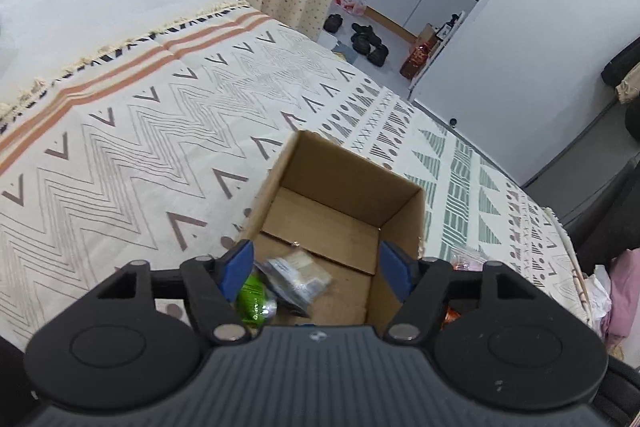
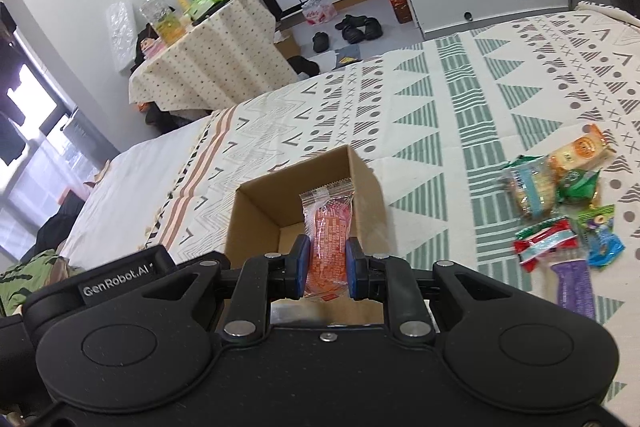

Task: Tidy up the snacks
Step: 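Lower both held snacks into the cardboard box and open both grippers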

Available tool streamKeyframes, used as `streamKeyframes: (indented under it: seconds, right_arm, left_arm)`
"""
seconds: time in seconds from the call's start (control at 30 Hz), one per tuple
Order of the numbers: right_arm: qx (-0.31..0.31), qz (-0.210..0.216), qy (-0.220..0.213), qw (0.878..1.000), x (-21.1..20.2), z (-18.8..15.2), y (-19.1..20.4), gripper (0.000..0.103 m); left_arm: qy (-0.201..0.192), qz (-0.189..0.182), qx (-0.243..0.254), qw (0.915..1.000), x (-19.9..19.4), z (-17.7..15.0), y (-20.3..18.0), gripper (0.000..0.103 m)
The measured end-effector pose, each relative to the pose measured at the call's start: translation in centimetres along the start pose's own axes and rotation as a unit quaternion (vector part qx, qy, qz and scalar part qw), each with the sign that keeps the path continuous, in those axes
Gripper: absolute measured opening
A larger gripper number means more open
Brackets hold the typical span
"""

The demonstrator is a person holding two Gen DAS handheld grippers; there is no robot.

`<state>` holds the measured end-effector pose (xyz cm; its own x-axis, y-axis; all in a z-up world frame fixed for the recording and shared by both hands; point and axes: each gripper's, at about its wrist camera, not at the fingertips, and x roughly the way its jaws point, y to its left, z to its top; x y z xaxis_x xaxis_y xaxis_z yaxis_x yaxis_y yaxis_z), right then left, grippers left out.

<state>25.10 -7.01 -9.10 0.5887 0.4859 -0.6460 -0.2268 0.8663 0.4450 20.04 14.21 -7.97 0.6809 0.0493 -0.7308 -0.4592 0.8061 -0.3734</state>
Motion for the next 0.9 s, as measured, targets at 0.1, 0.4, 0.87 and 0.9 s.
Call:
streamKeyframes:
  seconds: [0.1,0.4,0.87,0.9]
  right_arm:
    - [-0.001,0.005,0.005,1.000,0.4,-0.1,0.6,0.019]
    - [0.010,0.014,-0.008,1.000,-0.5,-0.2,0.3,0.049]
    - [0.046,-0.016,-0.048,0.998,-6.0,-0.5,-4.5,0.079]
    - [0.049,-0.017,-0.050,0.997,-6.4,-0.5,-4.8,0.079]
  left_arm:
    - [0.006,0.010,-0.003,0.9999,0.0,-0.1,0.3,0.071]
    - [0.015,0.028,0.000,0.9995,-0.8,-1.1,0.0,0.086]
    - [0.016,0.020,0.027,0.9993,-3.7,-4.0,-4.3,0.088]
    - [0.016,0.022,0.028,0.9992,-3.9,-4.2,-4.6,0.088]
